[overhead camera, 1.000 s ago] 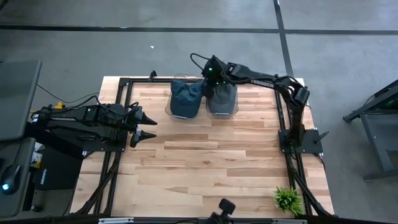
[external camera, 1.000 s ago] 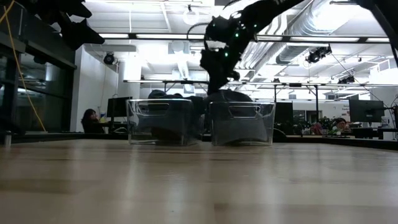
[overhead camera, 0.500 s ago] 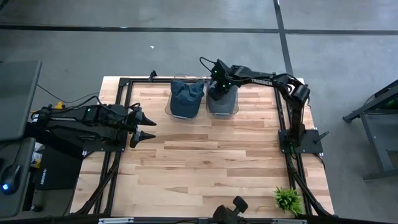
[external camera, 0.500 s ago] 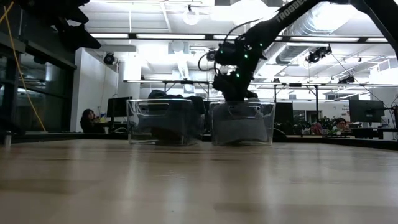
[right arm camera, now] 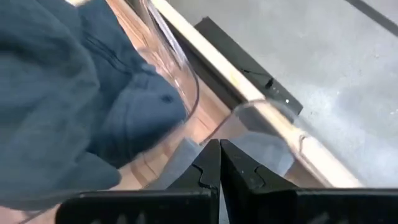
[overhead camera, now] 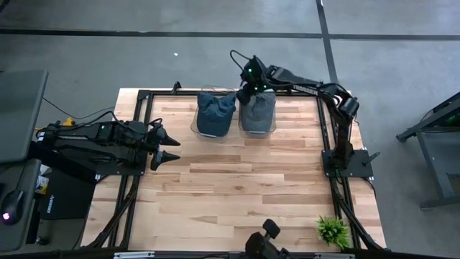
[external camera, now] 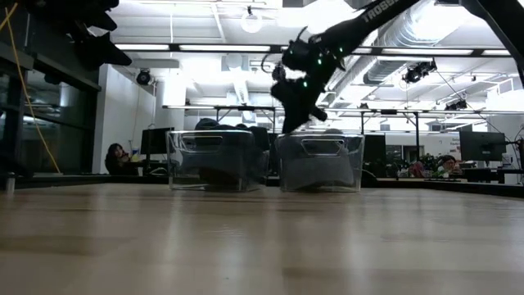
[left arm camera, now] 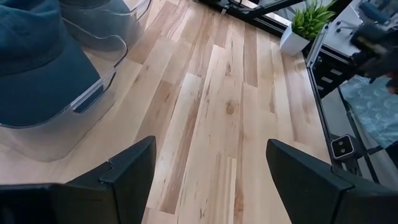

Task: Pick & Place hat
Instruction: Return to Home Position

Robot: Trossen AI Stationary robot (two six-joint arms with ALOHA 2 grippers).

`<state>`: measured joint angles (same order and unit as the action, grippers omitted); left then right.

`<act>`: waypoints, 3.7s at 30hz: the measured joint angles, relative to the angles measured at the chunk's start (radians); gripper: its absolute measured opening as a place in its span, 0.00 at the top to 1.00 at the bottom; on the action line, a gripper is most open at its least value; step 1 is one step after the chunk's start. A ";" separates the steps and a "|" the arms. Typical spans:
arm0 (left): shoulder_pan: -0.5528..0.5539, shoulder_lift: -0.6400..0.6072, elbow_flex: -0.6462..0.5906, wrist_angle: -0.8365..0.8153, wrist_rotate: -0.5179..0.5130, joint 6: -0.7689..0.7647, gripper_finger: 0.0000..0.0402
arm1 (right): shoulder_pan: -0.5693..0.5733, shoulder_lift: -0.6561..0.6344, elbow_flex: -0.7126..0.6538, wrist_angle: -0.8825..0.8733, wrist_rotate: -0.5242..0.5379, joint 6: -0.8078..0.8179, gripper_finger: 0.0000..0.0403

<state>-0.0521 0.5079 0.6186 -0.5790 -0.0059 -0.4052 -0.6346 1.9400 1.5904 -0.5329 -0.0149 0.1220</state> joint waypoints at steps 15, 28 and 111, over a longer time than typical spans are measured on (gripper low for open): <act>0.000 -0.097 0.023 -0.001 -0.174 -0.031 0.29 | 0.074 -0.033 0.358 -0.483 -0.194 -0.231 1.00; 0.000 -0.349 -0.156 0.061 -0.315 -0.132 0.29 | 0.269 -0.549 -0.329 -0.084 -0.189 -0.058 1.00; 0.000 -0.294 -0.606 0.632 -0.258 0.244 0.29 | 0.523 -1.567 -1.577 0.724 -0.100 0.094 1.00</act>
<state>-0.0521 0.2138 0.0124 0.0534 -0.2642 -0.1612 -0.1120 0.3725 0.0139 0.1912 -0.1149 0.2155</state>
